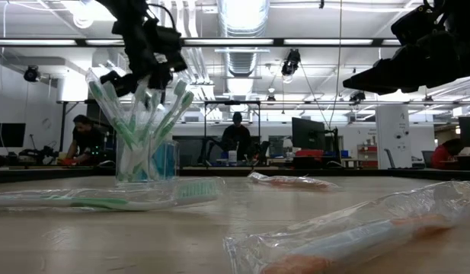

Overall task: Pick & Place toothbrushing station
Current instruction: Adjust the transparent organizer on the table

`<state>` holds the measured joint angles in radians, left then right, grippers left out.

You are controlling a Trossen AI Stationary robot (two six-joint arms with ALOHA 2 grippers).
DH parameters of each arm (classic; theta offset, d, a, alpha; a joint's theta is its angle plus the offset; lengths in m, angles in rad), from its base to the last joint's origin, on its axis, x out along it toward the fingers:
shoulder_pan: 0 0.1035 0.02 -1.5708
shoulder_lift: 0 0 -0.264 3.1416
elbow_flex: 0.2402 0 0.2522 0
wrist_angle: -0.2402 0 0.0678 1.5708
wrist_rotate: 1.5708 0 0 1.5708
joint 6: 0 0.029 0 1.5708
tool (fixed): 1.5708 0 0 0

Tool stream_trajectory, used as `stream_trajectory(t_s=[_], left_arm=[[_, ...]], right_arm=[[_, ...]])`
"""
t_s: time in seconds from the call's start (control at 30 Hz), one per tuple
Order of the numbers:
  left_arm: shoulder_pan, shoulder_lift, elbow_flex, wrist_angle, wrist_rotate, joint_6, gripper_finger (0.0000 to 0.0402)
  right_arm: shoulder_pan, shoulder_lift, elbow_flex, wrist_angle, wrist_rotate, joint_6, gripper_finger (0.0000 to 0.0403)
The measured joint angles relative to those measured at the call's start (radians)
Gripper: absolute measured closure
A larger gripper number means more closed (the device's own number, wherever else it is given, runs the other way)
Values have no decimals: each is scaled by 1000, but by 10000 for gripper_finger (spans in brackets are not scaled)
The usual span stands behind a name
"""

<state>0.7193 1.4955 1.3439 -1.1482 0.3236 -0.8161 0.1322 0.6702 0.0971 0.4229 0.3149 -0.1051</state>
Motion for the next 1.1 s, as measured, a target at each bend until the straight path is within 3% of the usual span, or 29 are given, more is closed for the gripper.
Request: stream_trajectory(t_s=[0.23,0.57,0.93,1.1], left_arm=[[1,46,-66,17,9,14,252],[0,75,-174,174,84,52,252],[0,74,-236,268,72,53,253],[0,74,-254,285,62,53,274]], right_arm=[[0,0,0,0,0,0,158],[0,0,0,0,0,0,158],[0,0,0,0,0,0,158],[0,0,0,0,0,0,158]])
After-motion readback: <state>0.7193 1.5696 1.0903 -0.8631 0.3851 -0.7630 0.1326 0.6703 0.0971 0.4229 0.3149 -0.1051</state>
